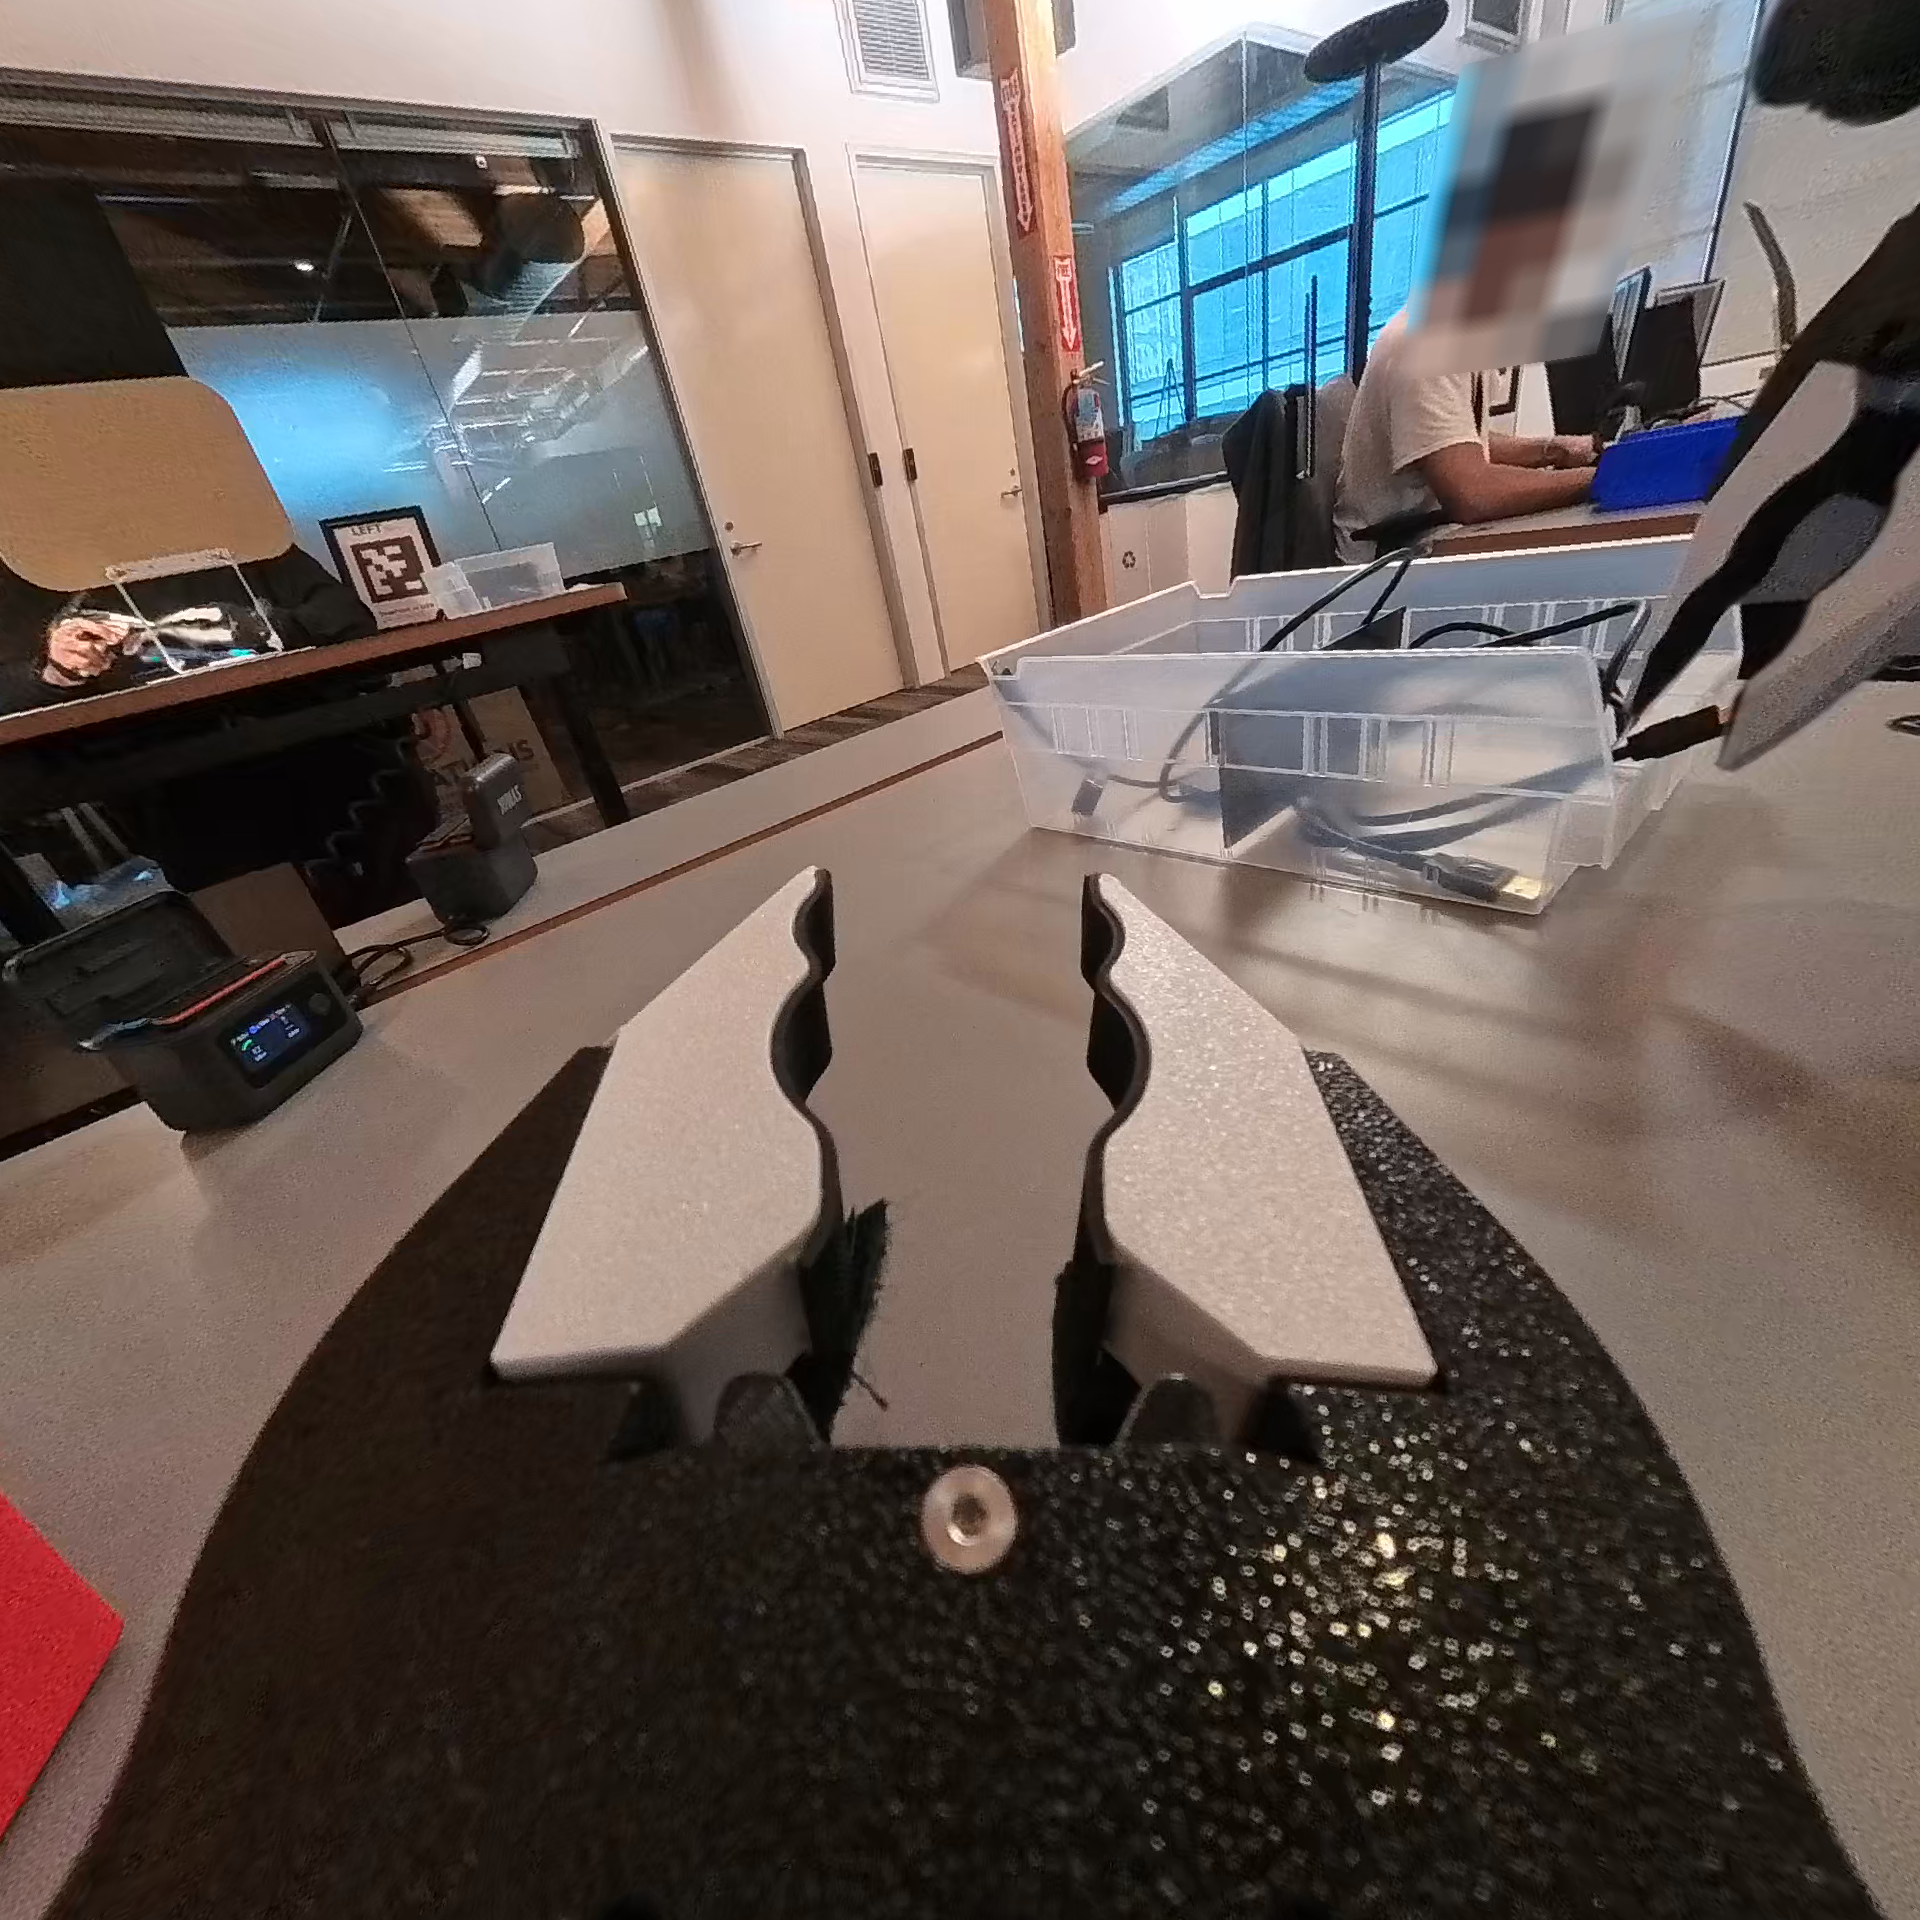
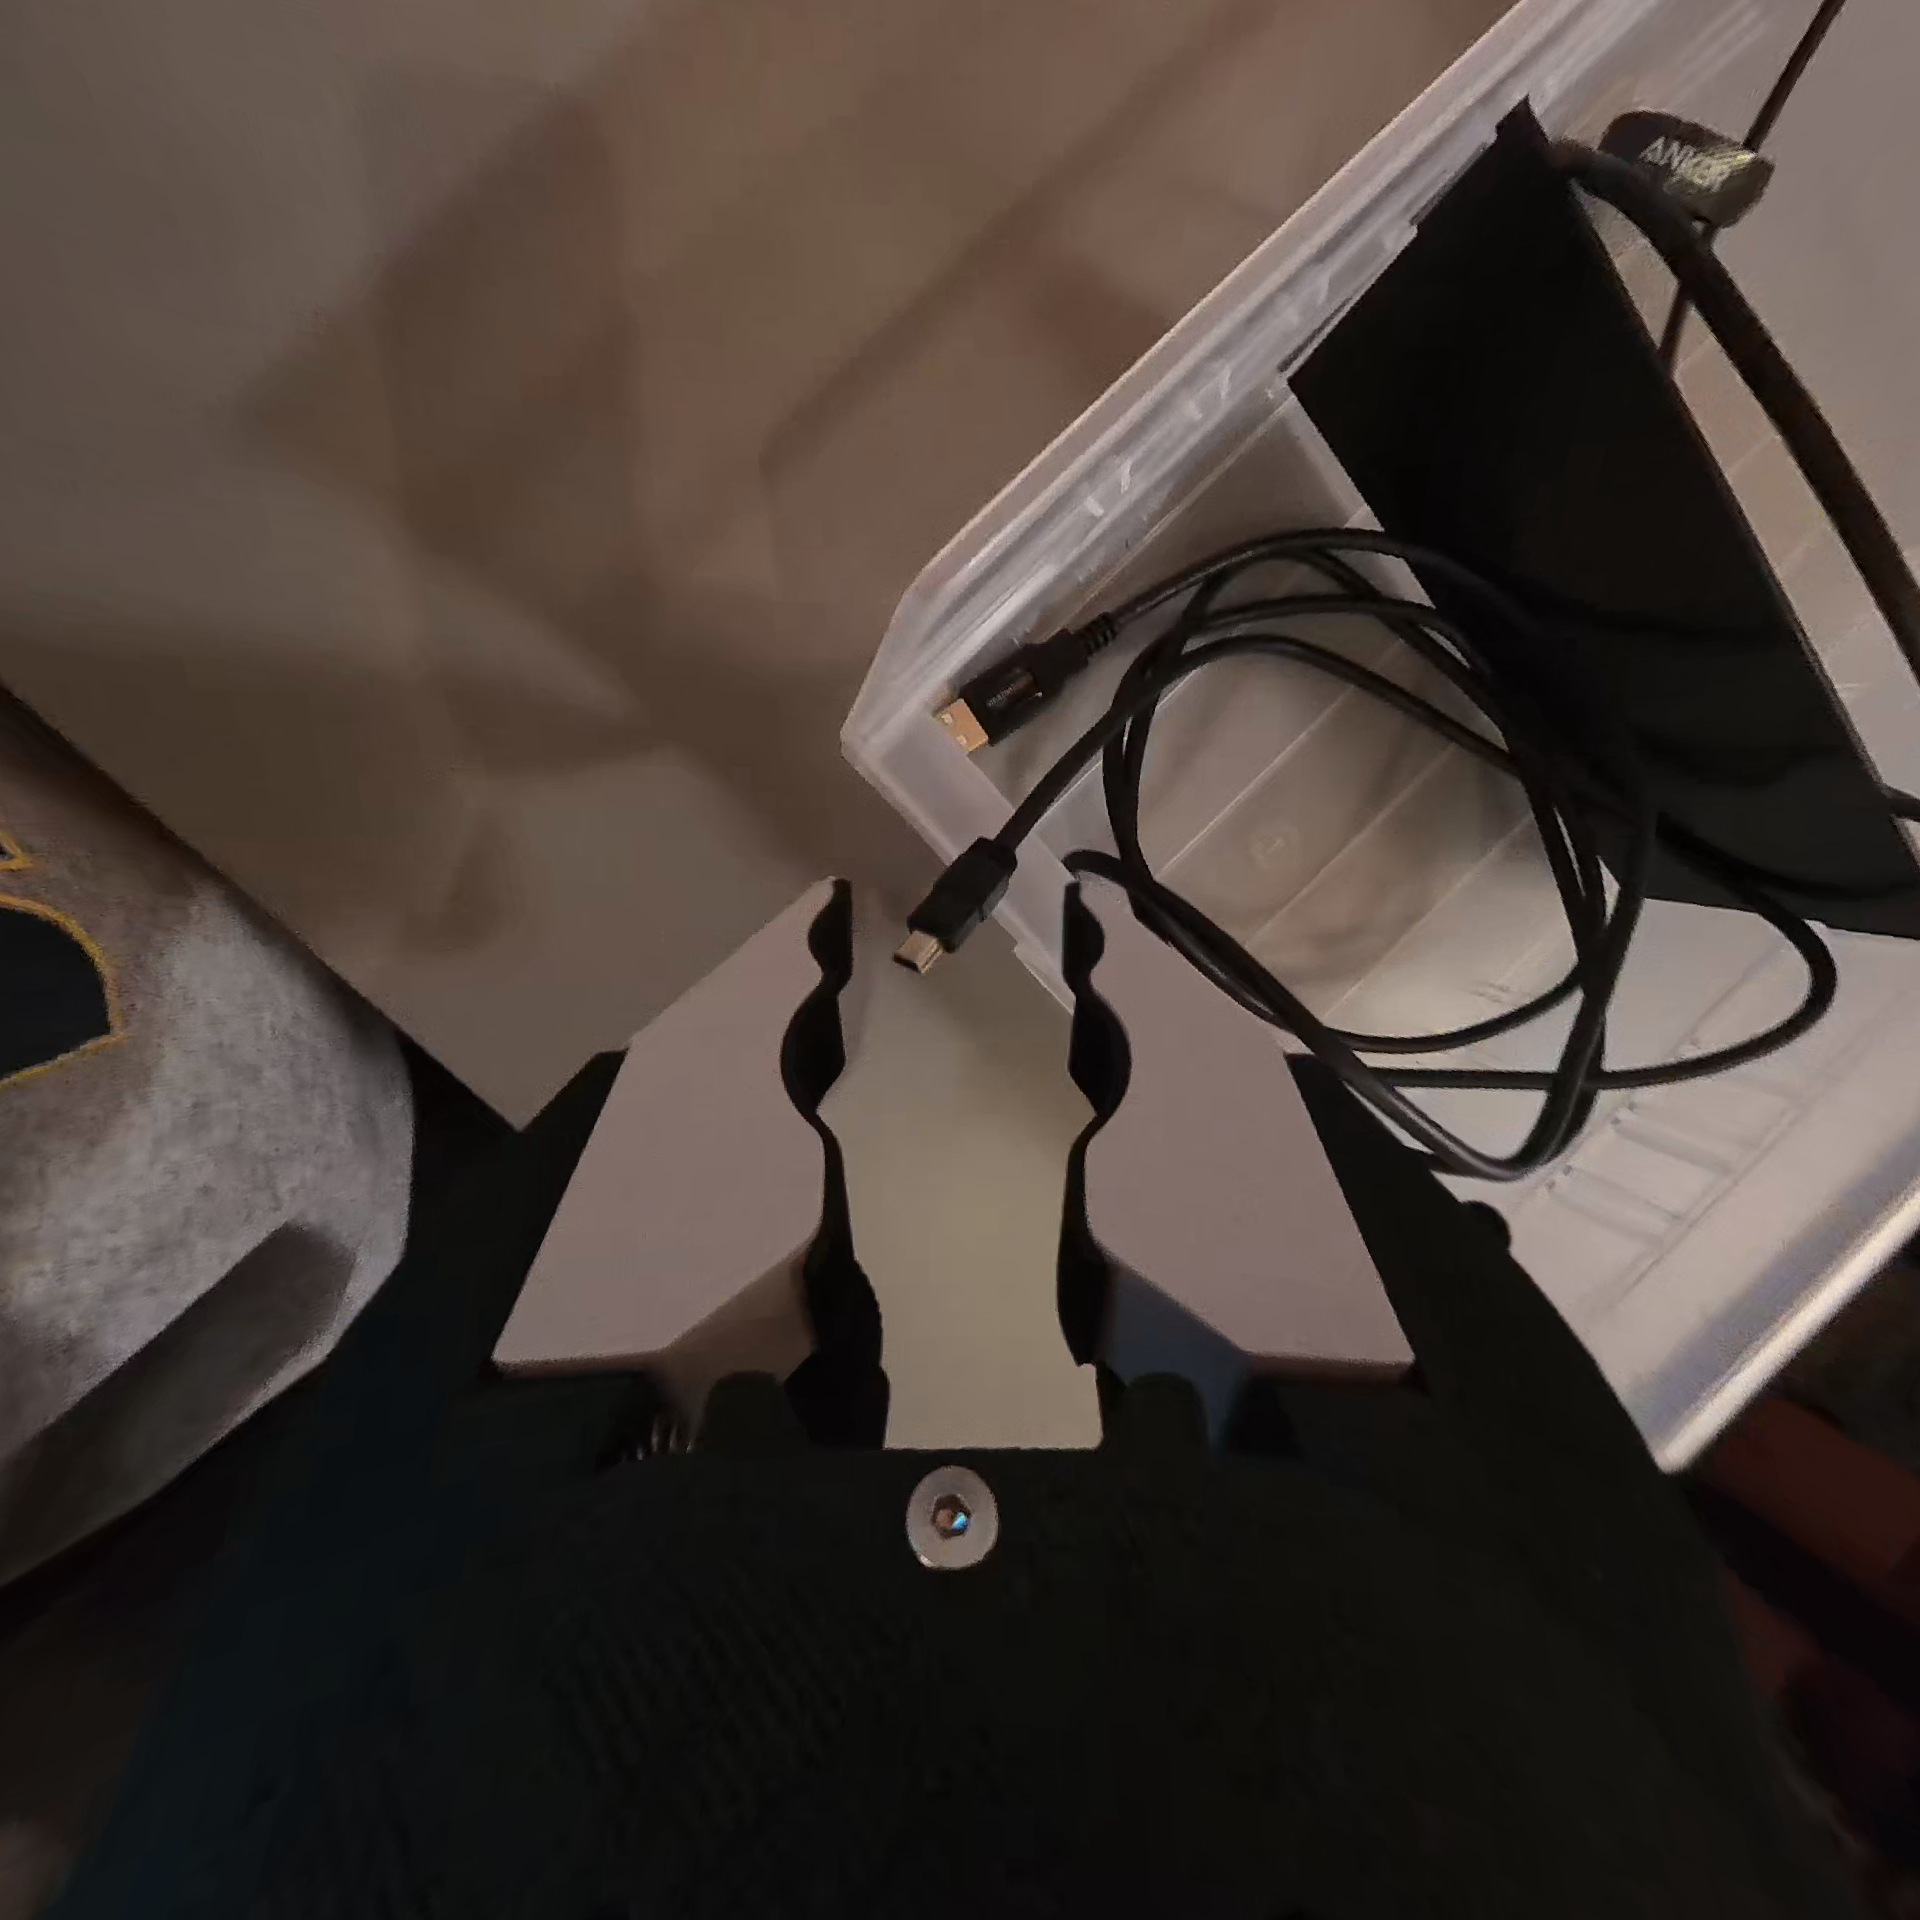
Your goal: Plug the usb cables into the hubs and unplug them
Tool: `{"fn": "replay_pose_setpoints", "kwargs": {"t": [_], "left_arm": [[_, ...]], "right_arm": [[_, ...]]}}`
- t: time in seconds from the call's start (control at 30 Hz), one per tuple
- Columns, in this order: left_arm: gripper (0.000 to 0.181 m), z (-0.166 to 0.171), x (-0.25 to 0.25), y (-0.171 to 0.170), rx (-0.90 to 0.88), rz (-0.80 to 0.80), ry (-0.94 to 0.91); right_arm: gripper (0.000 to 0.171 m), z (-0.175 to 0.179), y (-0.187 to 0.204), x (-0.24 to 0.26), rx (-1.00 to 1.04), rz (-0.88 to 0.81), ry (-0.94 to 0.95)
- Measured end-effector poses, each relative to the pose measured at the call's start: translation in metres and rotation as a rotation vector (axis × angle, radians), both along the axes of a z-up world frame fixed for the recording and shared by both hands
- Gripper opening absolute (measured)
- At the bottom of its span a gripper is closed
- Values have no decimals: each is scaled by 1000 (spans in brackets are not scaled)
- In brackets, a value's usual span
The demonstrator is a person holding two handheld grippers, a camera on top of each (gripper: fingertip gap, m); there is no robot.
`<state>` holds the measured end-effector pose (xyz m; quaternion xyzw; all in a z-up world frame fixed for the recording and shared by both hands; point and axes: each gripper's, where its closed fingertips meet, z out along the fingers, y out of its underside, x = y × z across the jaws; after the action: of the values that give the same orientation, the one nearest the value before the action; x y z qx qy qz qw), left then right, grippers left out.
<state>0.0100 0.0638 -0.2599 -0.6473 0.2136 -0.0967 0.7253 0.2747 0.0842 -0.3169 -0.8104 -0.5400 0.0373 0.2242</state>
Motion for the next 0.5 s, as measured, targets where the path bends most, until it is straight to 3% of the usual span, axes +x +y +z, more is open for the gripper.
{"fn": "replay_pose_setpoints", "kwargs": {"t": [0.3, 0.5], "left_arm": [[46, 1, -1, 0, 2, 3, -7], [46, 2, -1, 0, 7, 4, -12]], "right_arm": [[17, -9, 4, 10, -87, -4, -98], [10, 11, 40, 31, 145, 66, -267]]}}
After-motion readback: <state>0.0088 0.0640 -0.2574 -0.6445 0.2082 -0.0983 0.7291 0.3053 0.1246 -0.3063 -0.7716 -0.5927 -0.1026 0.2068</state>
